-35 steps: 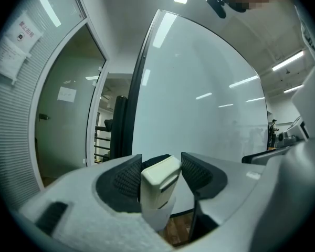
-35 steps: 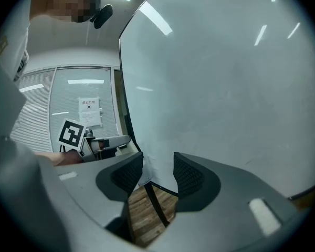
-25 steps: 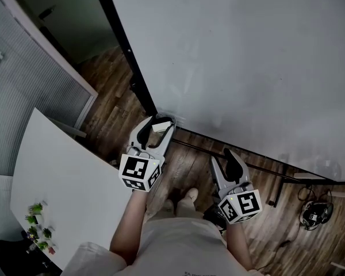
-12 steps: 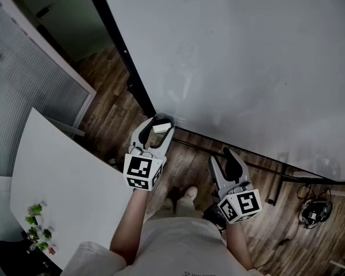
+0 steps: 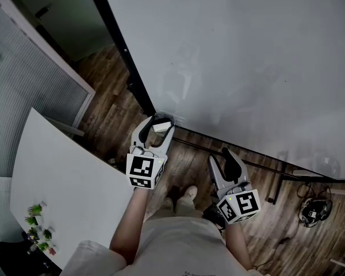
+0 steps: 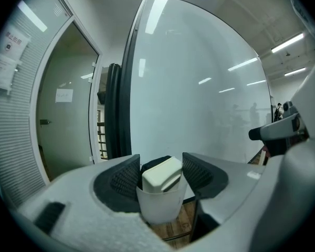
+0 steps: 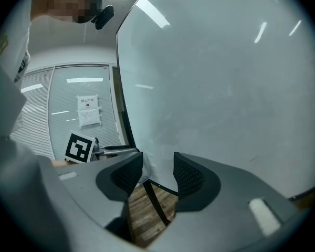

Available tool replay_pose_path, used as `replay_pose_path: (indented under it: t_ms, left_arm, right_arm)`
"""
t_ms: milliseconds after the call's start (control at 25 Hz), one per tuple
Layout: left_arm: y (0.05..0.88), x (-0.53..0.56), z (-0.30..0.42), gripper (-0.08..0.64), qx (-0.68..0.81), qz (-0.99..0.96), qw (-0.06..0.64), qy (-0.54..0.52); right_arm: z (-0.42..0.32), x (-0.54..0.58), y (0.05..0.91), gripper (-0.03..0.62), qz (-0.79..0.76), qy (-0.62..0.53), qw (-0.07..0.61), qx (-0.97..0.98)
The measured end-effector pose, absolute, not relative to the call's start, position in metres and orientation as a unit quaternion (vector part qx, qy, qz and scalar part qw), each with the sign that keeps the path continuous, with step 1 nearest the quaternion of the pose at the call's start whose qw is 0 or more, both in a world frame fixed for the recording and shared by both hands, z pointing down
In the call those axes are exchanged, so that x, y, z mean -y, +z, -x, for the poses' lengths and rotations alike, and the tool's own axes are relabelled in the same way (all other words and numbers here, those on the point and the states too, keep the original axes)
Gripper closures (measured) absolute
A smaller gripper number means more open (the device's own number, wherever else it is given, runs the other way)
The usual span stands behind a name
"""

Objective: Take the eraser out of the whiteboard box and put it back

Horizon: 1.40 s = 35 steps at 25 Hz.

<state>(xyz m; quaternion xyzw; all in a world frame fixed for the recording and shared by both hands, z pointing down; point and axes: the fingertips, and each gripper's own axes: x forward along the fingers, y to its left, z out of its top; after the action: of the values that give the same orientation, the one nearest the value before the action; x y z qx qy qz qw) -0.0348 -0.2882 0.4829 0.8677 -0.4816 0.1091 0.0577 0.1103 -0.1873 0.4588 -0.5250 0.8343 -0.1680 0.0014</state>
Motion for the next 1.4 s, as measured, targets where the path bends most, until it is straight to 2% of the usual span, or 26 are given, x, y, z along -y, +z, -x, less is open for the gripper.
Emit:
replay_pose_path:
  t_ms: [320,640,920,1120,1280,1400]
  left_arm:
    - [0.462,0.28,0.037,0.302,0.481,-0.87,0.04,0.095]
    - [0.436,0.253,0.048,0.318,0.476,-0.874,0.006,0.091]
    - [0.419,0.217,0.038,0.39,0.449,-0.891,-0.004,0.072]
    - [0.409,0.195,0.031,0.458,0.435,-0.899,-0.006,0.052]
    - [0.41,0.187,0.036,0.561,0.434,-0.9,0.011,0.043]
    - [0.413,0.184,0.037,0.561,0.428,-0.902,0.022,0.043]
  right_arm:
    - [-0.109,0.18,0.448,0.411,0.528,-0.151,0.008,-0.836]
    - [-0.104,0.166,0.427,0.448,0.544,-0.115,0.013,-0.831]
    - [-0.116,0.149,0.408,0.58,0.585,-0.081,0.017,-0.807]
    - [-0.124,0.14,0.399,0.58,0.605,-0.072,0.023,-0.792]
    - [-0.128,0.134,0.401,0.58,0.616,-0.086,0.021,-0.783]
    - [-0.129,0.13,0.402,0.58,0.62,-0.082,0.015,-0.78]
